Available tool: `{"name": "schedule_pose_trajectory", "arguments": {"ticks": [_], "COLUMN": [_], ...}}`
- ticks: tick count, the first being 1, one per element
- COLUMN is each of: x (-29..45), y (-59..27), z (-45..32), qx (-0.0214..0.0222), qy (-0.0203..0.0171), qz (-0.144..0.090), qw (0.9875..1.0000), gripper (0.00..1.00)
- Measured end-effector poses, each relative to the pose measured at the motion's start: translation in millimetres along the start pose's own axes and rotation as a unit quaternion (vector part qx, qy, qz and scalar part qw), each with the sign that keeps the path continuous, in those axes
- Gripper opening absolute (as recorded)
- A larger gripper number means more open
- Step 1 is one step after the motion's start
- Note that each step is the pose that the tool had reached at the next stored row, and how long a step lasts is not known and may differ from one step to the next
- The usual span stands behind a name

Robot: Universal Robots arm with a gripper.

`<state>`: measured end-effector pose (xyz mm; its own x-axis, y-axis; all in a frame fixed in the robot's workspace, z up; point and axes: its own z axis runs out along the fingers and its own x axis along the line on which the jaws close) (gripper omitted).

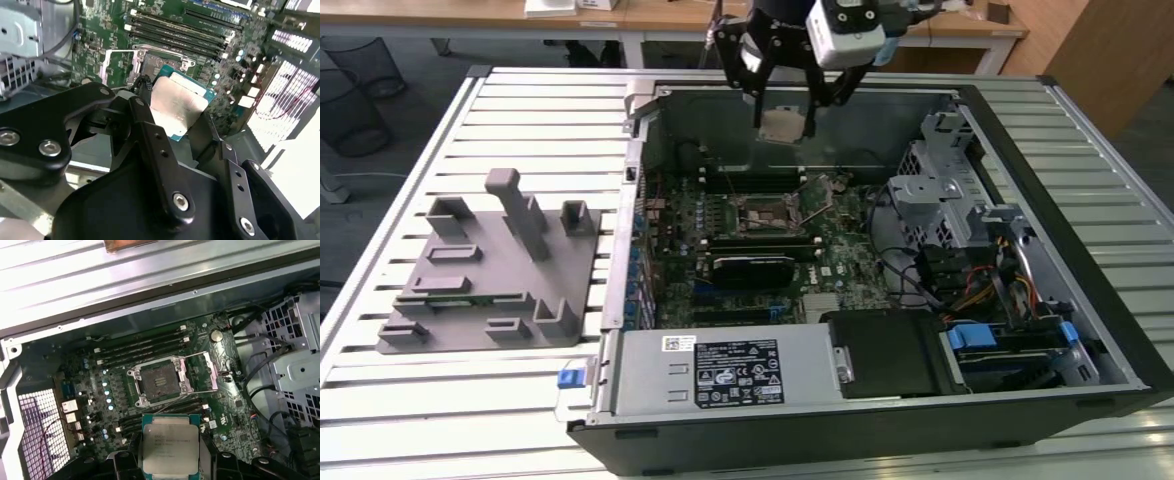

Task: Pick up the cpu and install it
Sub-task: 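Place the cpu into insertion slot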

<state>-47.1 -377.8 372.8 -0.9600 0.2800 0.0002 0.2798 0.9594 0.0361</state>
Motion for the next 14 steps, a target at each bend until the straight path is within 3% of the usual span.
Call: {"name": "schedule_pose_trajectory", "arguments": {"ticks": [3,7,14], "x": [0.0,0.0,0.0], "y": [0.0,0.0,0.0], "z": [0.7,1.9,4.2], "qx": [0.0,0.0,0.0], "qy": [-0.001,-0.0022,-0.0044], "qz": [0.028,0.062,0.122], "qw": [0.9996,0.998,0.9925], "gripper": [0.54,0.54,0.54]}}
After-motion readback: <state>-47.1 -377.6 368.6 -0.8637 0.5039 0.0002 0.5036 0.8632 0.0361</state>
